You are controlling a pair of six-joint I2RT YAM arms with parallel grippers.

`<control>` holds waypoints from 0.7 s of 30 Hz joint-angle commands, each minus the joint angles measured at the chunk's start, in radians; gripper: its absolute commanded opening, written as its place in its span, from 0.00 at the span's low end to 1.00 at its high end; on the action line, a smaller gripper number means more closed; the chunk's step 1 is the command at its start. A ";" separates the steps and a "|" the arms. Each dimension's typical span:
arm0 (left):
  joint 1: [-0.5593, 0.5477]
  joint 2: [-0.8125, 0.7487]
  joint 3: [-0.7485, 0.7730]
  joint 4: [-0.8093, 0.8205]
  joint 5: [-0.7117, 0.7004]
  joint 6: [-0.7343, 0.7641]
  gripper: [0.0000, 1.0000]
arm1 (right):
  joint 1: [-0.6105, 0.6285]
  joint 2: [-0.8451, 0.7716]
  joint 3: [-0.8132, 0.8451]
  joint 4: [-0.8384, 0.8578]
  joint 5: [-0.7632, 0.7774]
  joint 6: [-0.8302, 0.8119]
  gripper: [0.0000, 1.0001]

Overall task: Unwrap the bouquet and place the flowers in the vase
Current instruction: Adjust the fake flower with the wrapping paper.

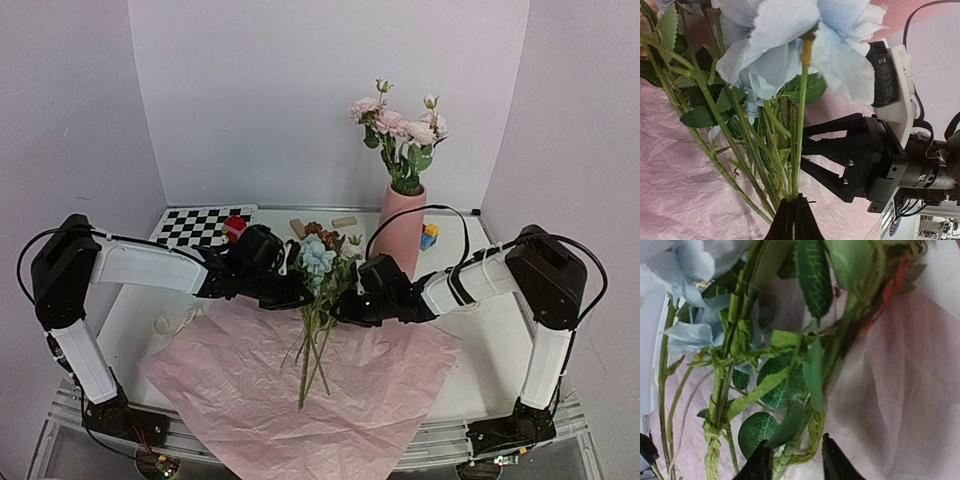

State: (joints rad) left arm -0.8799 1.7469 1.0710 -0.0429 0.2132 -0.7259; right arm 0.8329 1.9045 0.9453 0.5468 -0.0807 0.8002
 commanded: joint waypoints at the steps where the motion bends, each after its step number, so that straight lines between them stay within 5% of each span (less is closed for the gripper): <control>1: 0.005 0.038 0.049 0.014 0.030 0.057 0.00 | -0.013 0.023 0.090 -0.060 0.047 0.000 0.16; 5: 0.013 0.048 0.106 -0.061 0.053 0.007 0.00 | -0.057 -0.016 0.183 -0.326 -0.002 -0.008 0.01; 13: 0.027 -0.014 0.089 -0.142 -0.018 -0.100 0.00 | -0.066 -0.110 0.266 -0.543 0.078 -0.039 0.00; 21: 0.027 0.001 0.074 -0.100 -0.111 -0.058 0.00 | -0.065 -0.058 0.377 -0.513 -0.028 -0.147 0.30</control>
State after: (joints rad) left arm -0.8570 1.7963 1.1397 -0.1846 0.1884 -0.7927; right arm 0.7628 1.8292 1.2350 0.0790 -0.0495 0.7274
